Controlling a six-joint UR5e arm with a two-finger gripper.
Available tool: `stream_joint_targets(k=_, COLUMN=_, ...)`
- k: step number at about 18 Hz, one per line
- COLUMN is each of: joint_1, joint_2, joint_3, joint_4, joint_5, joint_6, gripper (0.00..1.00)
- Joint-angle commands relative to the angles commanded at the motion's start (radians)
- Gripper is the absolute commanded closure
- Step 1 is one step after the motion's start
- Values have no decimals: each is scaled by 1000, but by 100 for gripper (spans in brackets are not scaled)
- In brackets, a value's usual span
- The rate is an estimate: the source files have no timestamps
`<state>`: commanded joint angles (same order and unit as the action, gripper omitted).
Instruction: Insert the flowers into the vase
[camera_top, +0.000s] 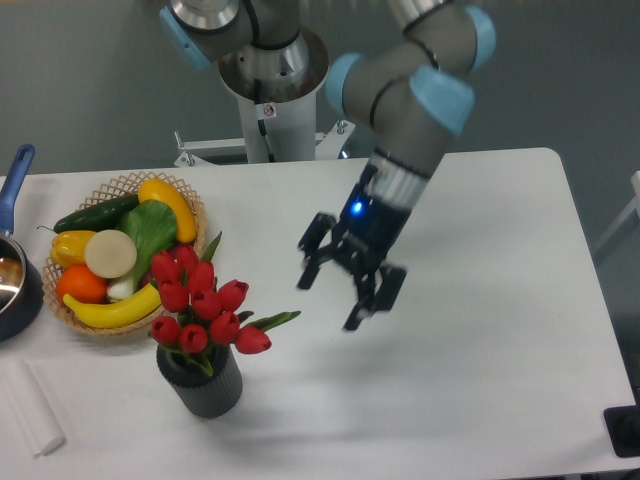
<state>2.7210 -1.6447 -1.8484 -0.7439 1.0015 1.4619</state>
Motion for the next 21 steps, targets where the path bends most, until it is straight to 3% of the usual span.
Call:
stream_joint_targets(k=5, joint_1=31, joint_2=77, joint_3=18, joint_4=-92, joint_5=84, joint_6=49, gripper=0)
stream_joint_targets(k=7, joint_1=37, joint_2=109, joint_3=31, joint_4=-176, joint_5=178, joint_6=136, gripper=0)
stream_joint_targets(k=8, joint_1=63, joint_2=123, joint_3=41, joint_4=-240, joint_5=216, joint_6=249, gripper=0)
stream_joint_targets(k=12, joint_1=100, joint_2=125, joint_3=133, joint_4=-450, joint_5=303, joint_6=478, gripper=0)
stream_joint_targets(k=13, joint_1=117, joint_2=126, joint_3=141, joint_4=-480, joint_5=322, joint_6=518, gripper=0)
stream_joint_targets(k=15, joint_1=146, joint_2=134, joint_3=146, joint_4=-506, joint_5=324, joint_6=577, gripper=0)
stream_joint_targets(k=21, joint_1=155, joint_2=141, joint_3=135, joint_4=-505, joint_5=318, joint_6=581, gripper=0)
